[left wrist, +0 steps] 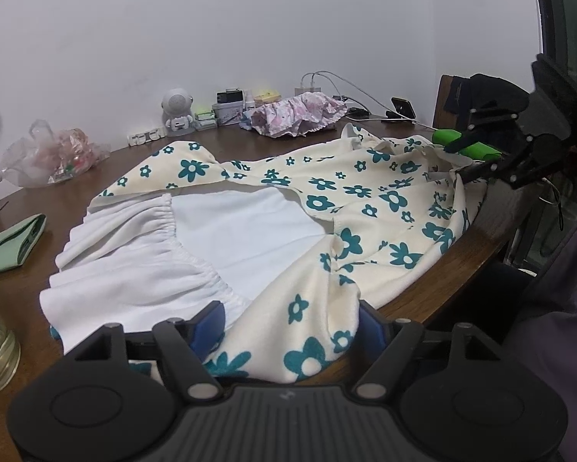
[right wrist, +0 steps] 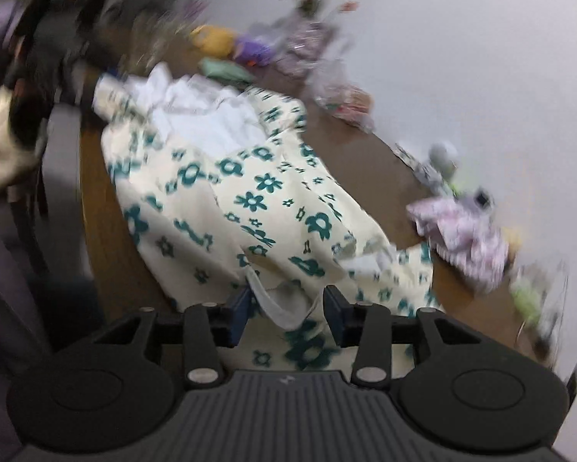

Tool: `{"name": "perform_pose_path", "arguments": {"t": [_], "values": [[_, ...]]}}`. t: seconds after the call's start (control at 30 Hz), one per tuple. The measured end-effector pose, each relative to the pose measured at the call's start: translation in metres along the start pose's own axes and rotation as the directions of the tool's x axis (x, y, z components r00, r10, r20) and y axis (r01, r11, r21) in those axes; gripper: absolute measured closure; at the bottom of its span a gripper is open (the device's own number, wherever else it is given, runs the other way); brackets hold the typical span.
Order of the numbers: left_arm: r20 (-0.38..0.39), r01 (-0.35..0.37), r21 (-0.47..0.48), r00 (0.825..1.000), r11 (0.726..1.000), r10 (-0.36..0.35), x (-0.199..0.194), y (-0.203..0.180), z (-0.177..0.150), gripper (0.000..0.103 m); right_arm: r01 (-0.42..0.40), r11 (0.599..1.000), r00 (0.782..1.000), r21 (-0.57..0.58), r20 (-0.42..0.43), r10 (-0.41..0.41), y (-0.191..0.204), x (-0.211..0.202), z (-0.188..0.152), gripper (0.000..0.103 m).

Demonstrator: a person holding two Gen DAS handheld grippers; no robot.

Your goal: Fold clothes

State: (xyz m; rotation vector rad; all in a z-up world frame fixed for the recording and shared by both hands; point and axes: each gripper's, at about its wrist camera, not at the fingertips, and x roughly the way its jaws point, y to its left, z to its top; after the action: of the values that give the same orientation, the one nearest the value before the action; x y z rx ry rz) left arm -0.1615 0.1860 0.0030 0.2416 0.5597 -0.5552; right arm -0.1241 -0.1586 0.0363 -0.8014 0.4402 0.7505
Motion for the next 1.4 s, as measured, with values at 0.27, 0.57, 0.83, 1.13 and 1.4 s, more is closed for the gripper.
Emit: {"name": "perform_pose_path", "arguments": {"t": [0.27,0.57,0.83,1.13,1.4], "values": [[0.010,-0.001,0.014,1.000,1.000,0.001,-0.001,-0.001,-0.001,0.030,-0.293,0.955,0.934,-0.041,-0.227,0.277,-0.023,-0.003,0.016,0.098],[0.046,0.010,-0.005,0.999,1.000,-0.010,-0.003,0.002,-0.010,0.030,-0.511,0.830,0.820,0.223,-0.163,0.549,-0.058,-0.044,0.010,0.059],[0.195,0.158,0.025,0.968,0.987,-0.160,-0.031,-0.016,0.035,0.022,-0.149,0.915,0.965,0.375,-0.147,0.217,-0.060,-0.042,-0.029,0.060],[-0.043,0.563,0.122,0.826,0.817,-0.563,0.115,-0.152,0.120,0.023,-0.005,0.898,0.997,0.440,-0.070,0.040,-0.024,-0.050,-0.057,0.060],[-0.173,0.482,0.027,0.865,0.876,-0.471,0.177,-0.172,0.140,0.059,-0.016,0.834,0.999,0.552,0.044,-0.010,-0.021,-0.081,-0.096,0.052]]}}
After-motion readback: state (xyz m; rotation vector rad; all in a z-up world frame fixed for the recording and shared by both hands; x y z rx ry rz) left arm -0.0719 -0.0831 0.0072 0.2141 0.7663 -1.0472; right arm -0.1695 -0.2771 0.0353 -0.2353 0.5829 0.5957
